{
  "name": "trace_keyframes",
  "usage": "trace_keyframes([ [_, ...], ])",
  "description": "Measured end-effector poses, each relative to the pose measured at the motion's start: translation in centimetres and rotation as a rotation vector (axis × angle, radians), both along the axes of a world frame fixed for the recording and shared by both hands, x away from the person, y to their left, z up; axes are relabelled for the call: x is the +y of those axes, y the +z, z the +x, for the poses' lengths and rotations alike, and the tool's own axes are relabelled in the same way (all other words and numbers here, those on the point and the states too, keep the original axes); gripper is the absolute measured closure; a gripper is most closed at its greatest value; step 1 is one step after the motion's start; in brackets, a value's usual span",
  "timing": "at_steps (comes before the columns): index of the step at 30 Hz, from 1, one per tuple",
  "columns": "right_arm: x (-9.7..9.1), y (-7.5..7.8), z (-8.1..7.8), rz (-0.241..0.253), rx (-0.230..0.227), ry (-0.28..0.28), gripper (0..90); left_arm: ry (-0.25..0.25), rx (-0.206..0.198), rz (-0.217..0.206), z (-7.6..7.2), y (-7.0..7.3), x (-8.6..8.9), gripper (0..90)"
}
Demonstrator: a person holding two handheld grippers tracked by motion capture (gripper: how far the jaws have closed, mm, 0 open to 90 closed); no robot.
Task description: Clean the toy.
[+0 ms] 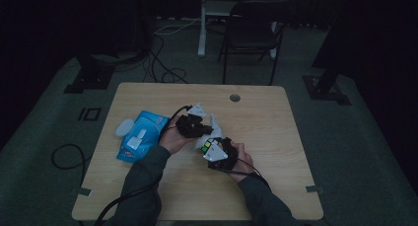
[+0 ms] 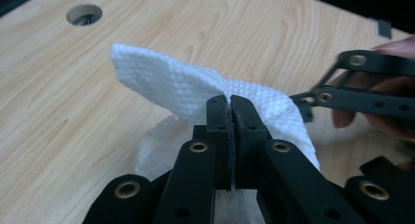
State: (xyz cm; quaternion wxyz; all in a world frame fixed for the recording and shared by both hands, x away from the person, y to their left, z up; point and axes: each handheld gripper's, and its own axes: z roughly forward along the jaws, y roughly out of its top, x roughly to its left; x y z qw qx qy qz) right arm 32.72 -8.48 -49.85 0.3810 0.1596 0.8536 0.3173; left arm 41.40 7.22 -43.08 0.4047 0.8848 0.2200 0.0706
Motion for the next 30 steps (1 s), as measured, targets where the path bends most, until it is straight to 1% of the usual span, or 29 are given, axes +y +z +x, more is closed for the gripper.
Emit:
trace_keyframes([
  [1, -0.2, 0.2, 0.2, 0.029, 0.026, 0.007, 34.2, 0.006, -0.009, -0.014, -0.3, 0.1, 0.2, 88.4],
  [2, -0.2, 0.2, 0.2, 0.029, 0.026, 0.007, 34.2, 0.006, -0.009, -0.014, -0.3, 0.1, 0.2, 88.4],
  [5, -0.4, 0.3, 0.4, 0.063, 0.062, 0.012, 34.2, 0.007, -0.021, -0.024, -0.7, 0.1, 0.3, 88.3],
  [9, -0.5, 0.3, 0.5, 0.079, 0.077, 0.008, 34.2, 0.006, -0.03, -0.036, -1.2, 0.2, 0.4, 88.3],
  [10, -0.9, 0.4, 0.9, 0.118, 0.108, -0.004, 34.2, 0.005, -0.036, -0.028, -1.5, 0.1, 0.4, 88.3],
  [13, -1.4, 0.5, 1.2, 0.16, 0.142, -0.009, 34.2, 0.002, -0.037, -0.028, -1.6, -0.1, 0.4, 88.3],
  [14, -1.4, 0.5, 1.2, 0.16, 0.142, -0.009, 34.2, 0.002, -0.038, -0.031, -1.7, -0.2, 0.3, 88.3],
  [15, -1.6, 0.6, 1.3, 0.178, 0.161, -0.014, 34.2, 0.002, -0.038, -0.033, -1.7, -0.2, 0.3, 88.3],
  [16, -1.6, 0.6, 1.3, 0.178, 0.161, -0.014, 34.2, 0.0, -0.039, -0.03, -1.8, -0.3, 0.3, 88.3],
  [17, -1.8, 0.7, 1.5, 0.191, 0.175, -0.02, 34.2, 0.004, -0.04, -0.032, -1.9, -0.3, 0.2, 88.3],
  [18, -1.8, 0.7, 1.5, 0.191, 0.175, -0.02, 34.2, 0.003, -0.042, -0.032, -1.9, -0.4, 0.2, 88.3],
  [20, -1.9, 0.7, 1.6, 0.208, 0.189, -0.023, 34.2, -0.001, -0.055, -0.027, -2.1, -0.5, 0.2, 88.3],
  [23, -2.0, 0.8, 1.9, 0.227, 0.223, -0.029, 34.2, 0.001, -0.066, -0.025, -2.4, -0.8, 0.2, 88.3],
  [26, -2.1, 0.9, 2.3, 0.249, 0.282, -0.027, 34.2, -0.006, -0.074, -0.014, -2.7, -1.2, 0.1, 88.3],
  [27, -2.1, 0.9, 2.3, 0.249, 0.282, -0.027, 34.2, -0.006, -0.074, -0.014, -2.7, -1.2, 0.1, 88.3],
  [29, -2.2, 0.8, 2.6, 0.258, 0.326, -0.032, 34.2, -0.014, -0.072, -0.011, -3.1, -1.6, 0.0, 88.3],
  [30, -2.2, 0.8, 2.8, 0.257, 0.338, -0.038, 34.2, -0.016, -0.074, -0.009, -3.2, -1.7, -0.1, 88.3],
])
